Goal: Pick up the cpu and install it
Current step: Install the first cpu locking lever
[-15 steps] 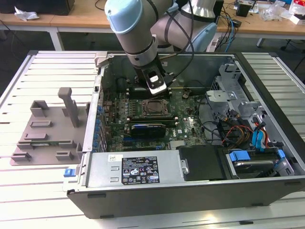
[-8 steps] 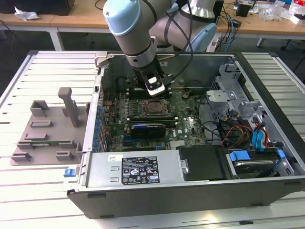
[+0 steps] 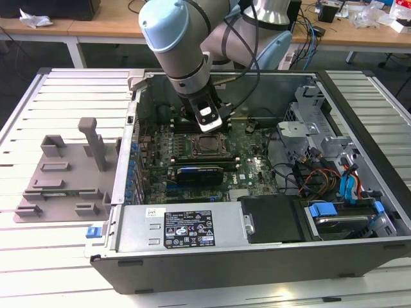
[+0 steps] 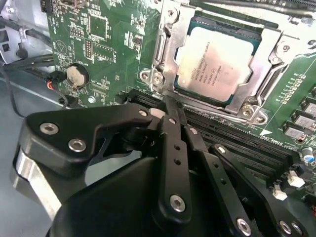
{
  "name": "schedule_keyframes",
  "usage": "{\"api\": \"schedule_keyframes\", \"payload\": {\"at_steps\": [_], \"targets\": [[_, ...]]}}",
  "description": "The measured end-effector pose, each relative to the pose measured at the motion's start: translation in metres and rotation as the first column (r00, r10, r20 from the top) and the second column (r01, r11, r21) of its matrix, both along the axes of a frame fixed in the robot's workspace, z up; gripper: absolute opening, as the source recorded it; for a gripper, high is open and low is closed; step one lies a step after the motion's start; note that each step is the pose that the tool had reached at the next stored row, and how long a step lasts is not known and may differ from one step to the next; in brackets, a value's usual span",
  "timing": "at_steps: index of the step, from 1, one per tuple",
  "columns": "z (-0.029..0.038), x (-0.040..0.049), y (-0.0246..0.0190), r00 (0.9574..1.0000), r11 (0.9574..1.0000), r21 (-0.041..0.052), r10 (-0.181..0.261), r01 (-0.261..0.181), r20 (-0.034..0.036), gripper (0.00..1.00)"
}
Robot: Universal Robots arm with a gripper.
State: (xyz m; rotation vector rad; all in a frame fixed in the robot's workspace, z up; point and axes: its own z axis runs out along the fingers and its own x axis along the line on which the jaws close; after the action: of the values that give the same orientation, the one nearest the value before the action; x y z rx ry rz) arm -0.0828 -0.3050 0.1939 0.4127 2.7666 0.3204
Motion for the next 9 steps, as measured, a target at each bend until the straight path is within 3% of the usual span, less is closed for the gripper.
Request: {"api": "schedule_keyframes", "payload": {"at_steps": [9], "targets": [[-0.0043,0.0000,-0.0032,1.0000,1.0000,0.0012,-0.001,0.001,0.0012,0.11]]}}
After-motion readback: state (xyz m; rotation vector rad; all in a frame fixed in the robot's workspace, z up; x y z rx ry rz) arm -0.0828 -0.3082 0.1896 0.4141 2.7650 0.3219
